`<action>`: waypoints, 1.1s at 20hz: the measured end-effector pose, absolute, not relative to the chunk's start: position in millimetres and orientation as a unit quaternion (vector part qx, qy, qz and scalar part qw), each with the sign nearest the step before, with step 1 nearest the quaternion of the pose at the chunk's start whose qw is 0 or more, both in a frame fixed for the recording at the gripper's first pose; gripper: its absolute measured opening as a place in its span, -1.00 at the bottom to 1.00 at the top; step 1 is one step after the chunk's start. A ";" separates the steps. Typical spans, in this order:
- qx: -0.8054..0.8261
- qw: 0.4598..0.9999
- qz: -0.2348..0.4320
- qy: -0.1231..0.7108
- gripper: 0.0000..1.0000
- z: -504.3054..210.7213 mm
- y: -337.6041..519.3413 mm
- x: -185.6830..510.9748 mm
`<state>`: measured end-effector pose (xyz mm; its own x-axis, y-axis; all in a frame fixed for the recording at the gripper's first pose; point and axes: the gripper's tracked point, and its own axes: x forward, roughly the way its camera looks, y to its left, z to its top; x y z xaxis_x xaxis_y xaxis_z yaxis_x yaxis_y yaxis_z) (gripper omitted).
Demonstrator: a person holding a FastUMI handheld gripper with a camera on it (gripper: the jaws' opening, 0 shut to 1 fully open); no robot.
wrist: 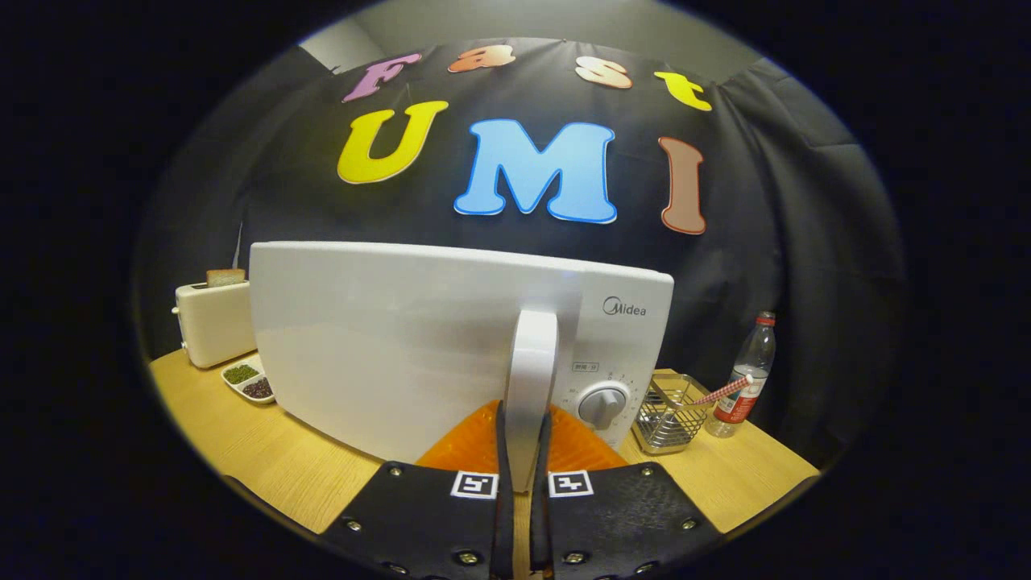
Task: Open the microwave, put the food inside, and close the microwave door.
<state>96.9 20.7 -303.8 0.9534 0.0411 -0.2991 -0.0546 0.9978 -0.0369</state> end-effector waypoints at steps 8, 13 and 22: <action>0.014 0.977 0.099 0.186 -0.83 -291.1 53.3 20.0; 0.016 0.970 0.163 0.178 -0.84 -280.1 99.9 -40.8; -0.002 0.979 0.170 0.109 -0.86 -264.7 206.6 -114.9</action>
